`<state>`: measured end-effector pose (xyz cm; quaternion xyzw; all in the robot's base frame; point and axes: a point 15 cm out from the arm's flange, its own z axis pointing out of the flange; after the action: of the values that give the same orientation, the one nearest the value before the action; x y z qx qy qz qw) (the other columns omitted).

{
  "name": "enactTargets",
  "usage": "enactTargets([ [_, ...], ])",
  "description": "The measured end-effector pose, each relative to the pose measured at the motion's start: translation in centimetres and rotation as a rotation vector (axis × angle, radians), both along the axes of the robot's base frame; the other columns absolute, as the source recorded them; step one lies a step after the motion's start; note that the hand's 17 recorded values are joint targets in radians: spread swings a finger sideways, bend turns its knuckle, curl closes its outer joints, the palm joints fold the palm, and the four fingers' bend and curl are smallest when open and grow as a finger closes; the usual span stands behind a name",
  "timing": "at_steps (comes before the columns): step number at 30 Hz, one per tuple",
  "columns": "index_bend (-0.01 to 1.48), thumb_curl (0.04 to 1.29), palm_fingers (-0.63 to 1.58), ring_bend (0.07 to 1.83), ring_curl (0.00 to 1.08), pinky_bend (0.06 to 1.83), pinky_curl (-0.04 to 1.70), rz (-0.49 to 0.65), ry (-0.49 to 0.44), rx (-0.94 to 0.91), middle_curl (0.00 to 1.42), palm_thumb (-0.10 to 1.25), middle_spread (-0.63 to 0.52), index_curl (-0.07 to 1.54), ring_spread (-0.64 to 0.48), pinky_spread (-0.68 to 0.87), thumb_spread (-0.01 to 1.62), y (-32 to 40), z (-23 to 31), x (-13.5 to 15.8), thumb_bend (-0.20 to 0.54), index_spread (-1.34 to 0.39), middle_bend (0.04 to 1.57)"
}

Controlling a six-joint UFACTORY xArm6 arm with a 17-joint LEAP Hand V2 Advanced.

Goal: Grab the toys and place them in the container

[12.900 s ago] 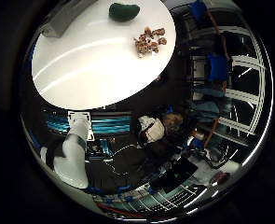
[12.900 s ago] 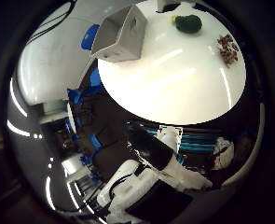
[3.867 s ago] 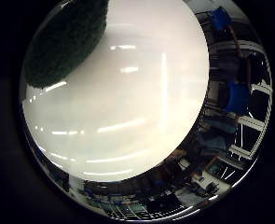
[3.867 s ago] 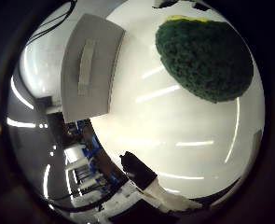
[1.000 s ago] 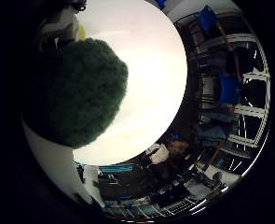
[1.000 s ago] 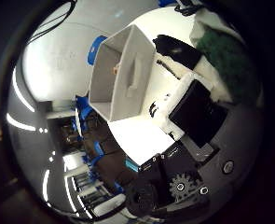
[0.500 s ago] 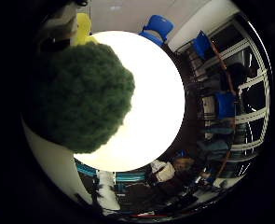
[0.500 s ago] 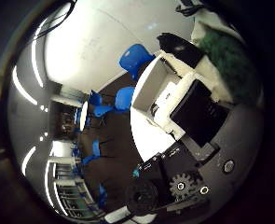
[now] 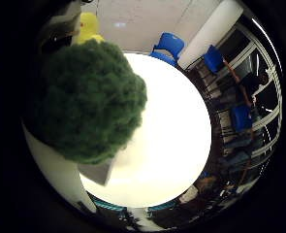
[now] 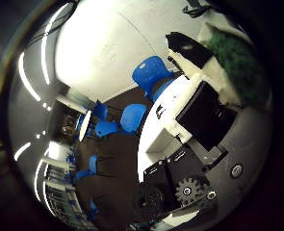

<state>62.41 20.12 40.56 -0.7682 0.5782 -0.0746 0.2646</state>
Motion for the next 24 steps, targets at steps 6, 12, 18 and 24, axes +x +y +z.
enactTargets([
  [6, 1.10, 0.51, 1.08, 1.29, 0.91, 1.15, 1.22, -0.008, 0.069, -0.011, 0.99, 0.99, -0.21, 0.86, -0.27, -0.19, 1.19, 1.3, -6.0, 1.4, -0.012, -0.23, 1.24],
  [12, 0.97, 0.50, 1.09, 1.26, 0.84, 1.06, 1.11, -0.007, 0.106, -0.020, 0.93, 0.92, -0.20, 0.82, -0.26, -0.24, 1.17, 1.3, -8.2, 1.5, -0.030, -0.24, 1.17],
  [18, 0.49, 0.48, 0.28, 0.93, 0.63, 0.86, 0.91, 0.025, 0.165, -0.047, 0.72, 0.80, -0.21, 0.67, -0.20, -0.24, 1.10, -0.1, -8.9, 0.1, -0.021, -0.43, 0.77],
  [24, 0.36, 0.45, 0.03, 0.56, 0.39, 0.81, 0.77, 0.109, 0.259, -0.078, 0.48, 0.72, -0.03, 0.47, 0.17, 0.39, 1.13, -3.1, -9.3, -2.5, -0.025, -0.50, 0.39],
])
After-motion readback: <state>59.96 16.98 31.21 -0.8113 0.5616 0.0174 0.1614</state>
